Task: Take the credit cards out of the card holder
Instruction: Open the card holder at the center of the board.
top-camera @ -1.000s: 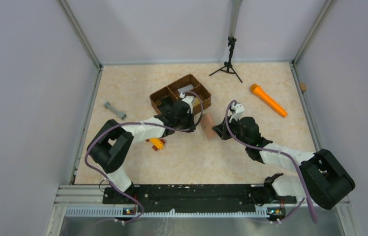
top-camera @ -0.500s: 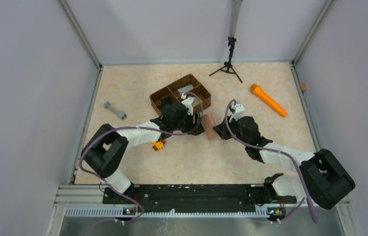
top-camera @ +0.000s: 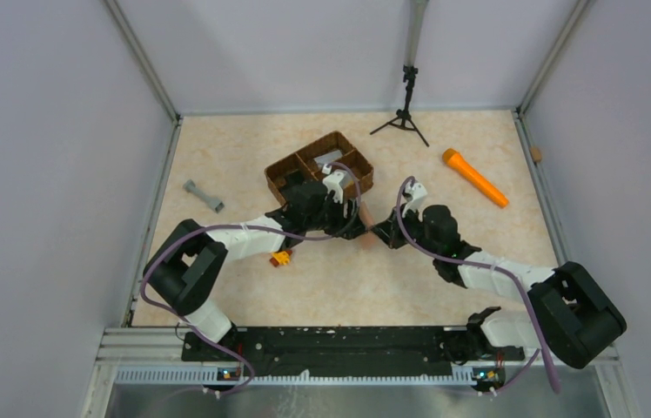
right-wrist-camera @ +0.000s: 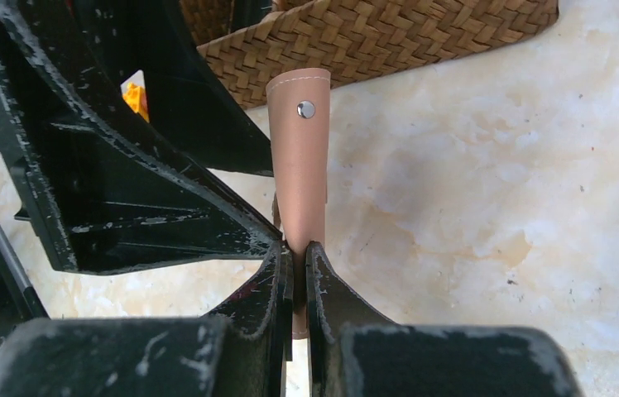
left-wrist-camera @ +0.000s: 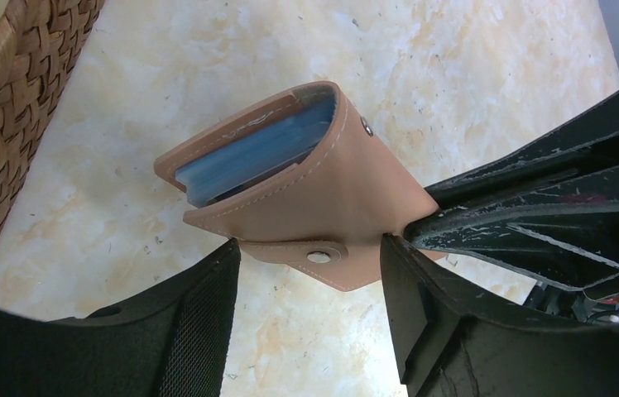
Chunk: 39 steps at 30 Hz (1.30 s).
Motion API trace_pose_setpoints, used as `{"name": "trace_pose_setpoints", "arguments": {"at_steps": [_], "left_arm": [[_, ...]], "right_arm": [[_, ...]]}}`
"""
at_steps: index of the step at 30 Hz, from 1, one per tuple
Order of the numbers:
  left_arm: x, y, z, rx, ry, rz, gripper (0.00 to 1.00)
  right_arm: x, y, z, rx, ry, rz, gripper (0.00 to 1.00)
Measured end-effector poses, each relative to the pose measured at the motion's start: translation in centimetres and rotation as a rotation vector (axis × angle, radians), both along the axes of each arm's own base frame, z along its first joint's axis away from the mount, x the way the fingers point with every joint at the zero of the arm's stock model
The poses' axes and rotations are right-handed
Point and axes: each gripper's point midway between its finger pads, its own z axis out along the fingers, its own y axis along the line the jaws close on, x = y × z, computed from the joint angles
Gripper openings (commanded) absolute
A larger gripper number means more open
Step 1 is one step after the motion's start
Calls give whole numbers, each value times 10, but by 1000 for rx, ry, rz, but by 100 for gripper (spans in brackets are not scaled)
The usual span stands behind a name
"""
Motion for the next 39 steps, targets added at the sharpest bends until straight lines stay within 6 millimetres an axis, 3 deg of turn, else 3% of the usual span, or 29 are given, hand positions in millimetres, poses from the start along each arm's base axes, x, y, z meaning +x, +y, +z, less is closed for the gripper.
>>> {"name": "trace_pose_setpoints", "arguments": {"at_steps": [2,7,14,25,34,36,39], "left_arm": [[0,0,0,1,3,4,62],[1,3,-4,19,29,27,29],[-1,-2,-2,-3,61,23,0],[8,0,-6,30,66,61,0],[24,34,-43,180,136,193,0],[25,36,-43,180,138,198,9],[26,35,-40,169,130,198,31]], "right_arm": [[-1,2,2,7,-7,13,0],[-3,4,2,-1,-19,30,0],[-1,3,1,-16,-30,26,0],[11,-8,-4,-67,-15,-83,0],[18,-21,-11,-91,9,-165,0],[19,-23,-11,-86,13,-175,0],[22,-27,-11,-75,23,-193,0]]}}
